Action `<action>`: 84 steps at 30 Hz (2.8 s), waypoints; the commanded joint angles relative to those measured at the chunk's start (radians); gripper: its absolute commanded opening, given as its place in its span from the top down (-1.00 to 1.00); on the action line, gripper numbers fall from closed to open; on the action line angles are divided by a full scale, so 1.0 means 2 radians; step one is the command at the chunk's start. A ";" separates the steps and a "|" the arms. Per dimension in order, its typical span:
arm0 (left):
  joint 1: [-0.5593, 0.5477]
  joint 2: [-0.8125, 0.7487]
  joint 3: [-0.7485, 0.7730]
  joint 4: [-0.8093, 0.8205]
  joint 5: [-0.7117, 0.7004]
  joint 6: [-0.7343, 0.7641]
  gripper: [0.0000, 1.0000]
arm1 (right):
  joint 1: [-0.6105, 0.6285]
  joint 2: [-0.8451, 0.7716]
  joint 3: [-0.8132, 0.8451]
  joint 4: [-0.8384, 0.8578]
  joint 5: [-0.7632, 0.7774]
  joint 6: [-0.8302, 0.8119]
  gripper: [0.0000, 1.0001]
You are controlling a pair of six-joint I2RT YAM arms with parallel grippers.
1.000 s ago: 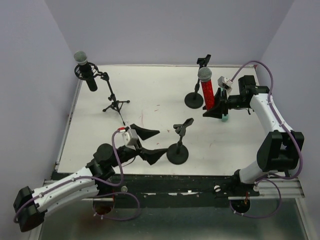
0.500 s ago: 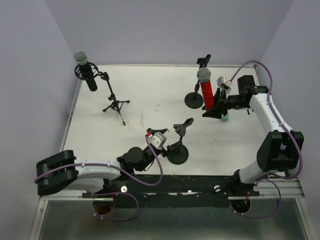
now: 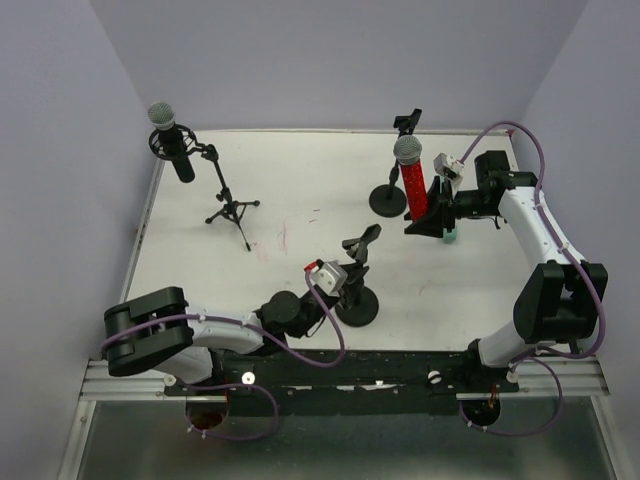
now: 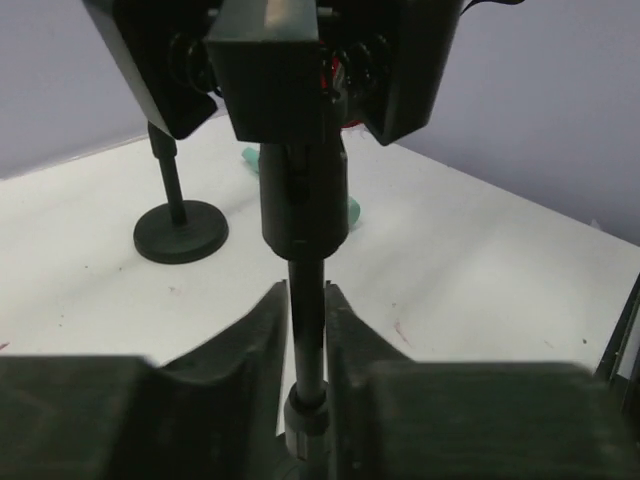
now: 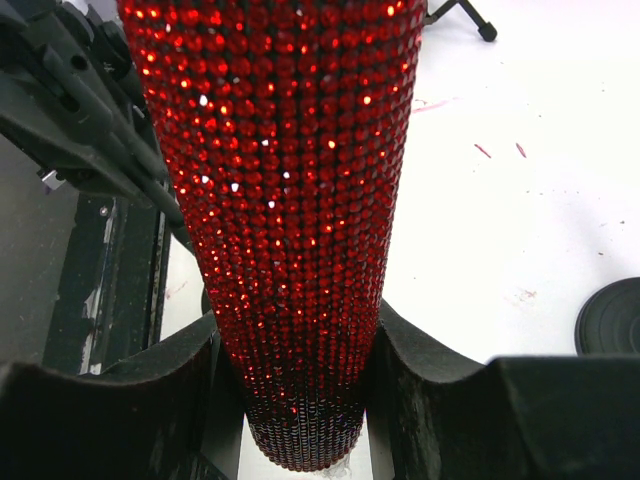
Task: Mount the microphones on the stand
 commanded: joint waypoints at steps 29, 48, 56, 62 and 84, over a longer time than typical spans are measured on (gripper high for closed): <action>0.236 0.016 0.038 -0.051 0.547 -0.097 0.22 | 0.002 0.009 0.011 -0.007 -0.003 -0.010 1.00; 0.240 -0.325 -0.075 -0.254 0.407 -0.024 -0.97 | 0.005 0.002 0.017 -0.055 0.001 -0.073 1.00; 0.241 -0.340 0.005 -0.322 0.408 -0.030 -0.97 | 0.022 -0.016 0.020 -0.125 -0.025 -0.154 0.99; 0.241 -0.283 0.060 -0.318 0.430 -0.044 -0.97 | 0.022 -0.045 0.002 -0.108 -0.033 -0.144 1.00; 0.233 -0.167 0.113 -0.256 0.494 -0.073 -0.95 | 0.048 -0.049 0.002 -0.122 -0.032 -0.159 0.99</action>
